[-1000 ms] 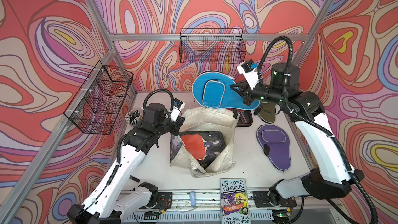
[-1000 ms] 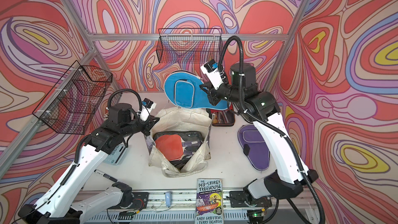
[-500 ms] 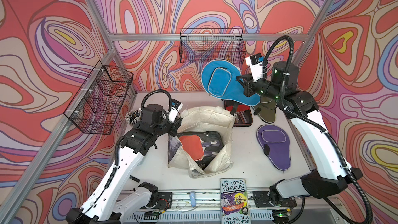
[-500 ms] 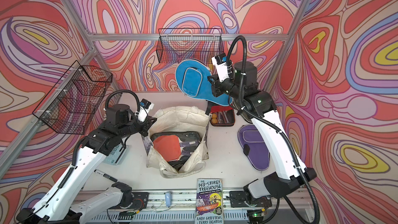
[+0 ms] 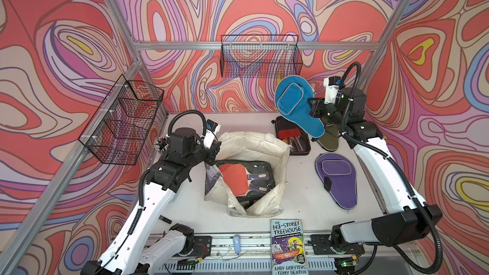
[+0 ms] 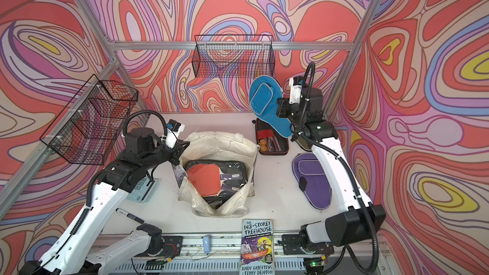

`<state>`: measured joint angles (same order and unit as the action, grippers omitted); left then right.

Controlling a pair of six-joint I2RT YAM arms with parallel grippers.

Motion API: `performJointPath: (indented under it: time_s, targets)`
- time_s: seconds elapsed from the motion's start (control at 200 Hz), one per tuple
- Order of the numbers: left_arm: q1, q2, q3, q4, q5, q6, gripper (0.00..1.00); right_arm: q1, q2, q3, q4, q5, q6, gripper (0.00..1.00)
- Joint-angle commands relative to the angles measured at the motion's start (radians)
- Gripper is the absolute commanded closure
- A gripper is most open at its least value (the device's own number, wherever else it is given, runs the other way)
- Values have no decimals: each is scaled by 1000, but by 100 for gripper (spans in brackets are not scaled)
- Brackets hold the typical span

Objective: Remove the ping pong set from the canvas bag
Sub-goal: Place the ping pong set at the center of the board.

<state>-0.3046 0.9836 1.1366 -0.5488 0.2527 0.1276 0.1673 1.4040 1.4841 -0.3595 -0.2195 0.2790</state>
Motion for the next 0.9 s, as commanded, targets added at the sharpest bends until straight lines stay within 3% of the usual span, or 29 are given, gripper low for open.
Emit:
performJointPath:
  time_s: [0.0,0.3,0.486,0.721,0.891]
  targets:
    - [28,-51,22,177,-14,26,100,3,-35,-106,302,-58,154,100]
    - [36,-3,8,229,46,-34,100,7,68,-335,686,-9,369,100]
    - [36,25,22,232,75,-67,100,46,198,-369,855,55,513,100]
    - [36,38,45,239,111,-103,100,130,334,-393,1022,265,648,100]
    - [36,35,63,210,106,-95,100,151,489,-350,1104,253,768,100]
